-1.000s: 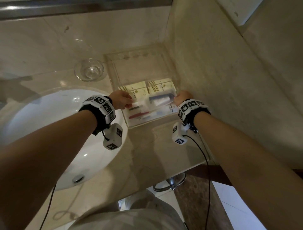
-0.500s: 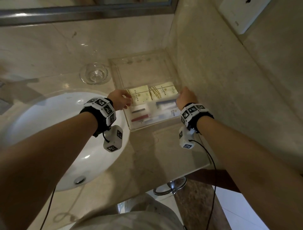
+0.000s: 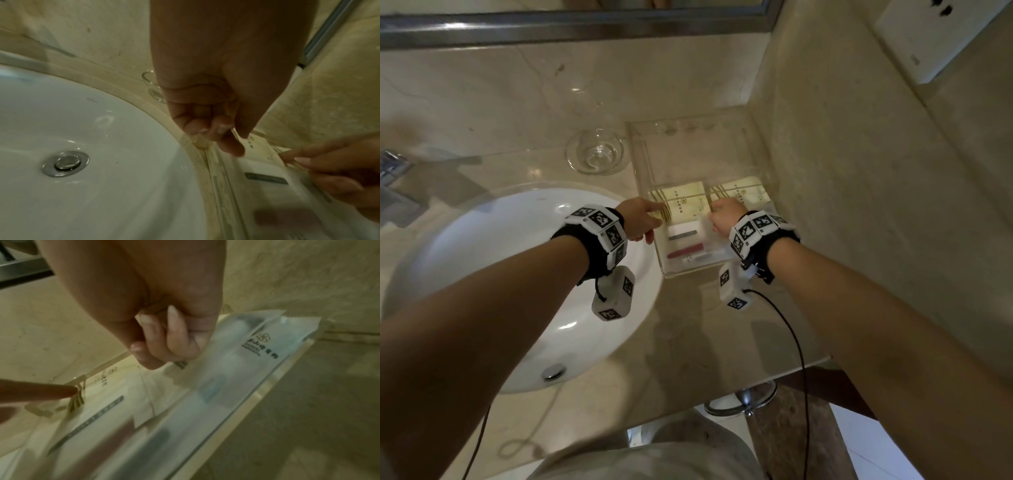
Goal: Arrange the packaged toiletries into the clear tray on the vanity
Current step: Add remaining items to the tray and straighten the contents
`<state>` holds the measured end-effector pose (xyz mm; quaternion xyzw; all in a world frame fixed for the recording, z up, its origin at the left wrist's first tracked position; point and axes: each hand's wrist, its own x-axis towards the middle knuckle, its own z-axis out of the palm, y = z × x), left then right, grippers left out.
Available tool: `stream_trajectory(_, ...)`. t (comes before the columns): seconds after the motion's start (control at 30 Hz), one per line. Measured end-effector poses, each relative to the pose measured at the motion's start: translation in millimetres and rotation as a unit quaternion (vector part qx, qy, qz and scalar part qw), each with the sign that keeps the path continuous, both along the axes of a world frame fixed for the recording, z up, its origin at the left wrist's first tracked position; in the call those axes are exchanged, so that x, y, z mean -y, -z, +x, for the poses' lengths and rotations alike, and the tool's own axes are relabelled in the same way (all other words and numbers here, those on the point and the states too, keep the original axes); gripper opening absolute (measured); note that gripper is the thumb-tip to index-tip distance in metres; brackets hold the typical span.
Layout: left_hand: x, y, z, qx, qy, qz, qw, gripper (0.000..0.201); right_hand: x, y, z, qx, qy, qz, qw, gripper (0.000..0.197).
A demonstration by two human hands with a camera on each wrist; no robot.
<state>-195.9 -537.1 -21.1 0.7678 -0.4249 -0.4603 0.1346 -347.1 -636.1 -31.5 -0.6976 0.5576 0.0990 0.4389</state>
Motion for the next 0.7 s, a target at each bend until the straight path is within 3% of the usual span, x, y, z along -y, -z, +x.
stream_trajectory(0.1, 2, 1, -3, 0.014, 0.013, 0.009, 1.0, 0.054, 2, 2, 3, -0.011, 0.018, 0.017, 1.0, 0.018)
stream_trajectory(0.2, 5, 1, -3, 0.026, 0.017, 0.01, 0.999, 0.053, 4, 5, 6, 0.021, 0.039, 0.032, 0.999, 0.032)
stream_trajectory(0.37, 7, 2, 1, 0.017, 0.018, 0.014, 1.0, 0.052, 4, 1, 7, 0.038, 0.05, 0.055, 0.997, 0.033)
stream_trajectory(0.7, 10, 0, 4, 0.014, 0.001, 0.007, 1.0, 0.038, -1, -10, 17, 0.077, 0.156, 0.128, 0.976, 0.029)
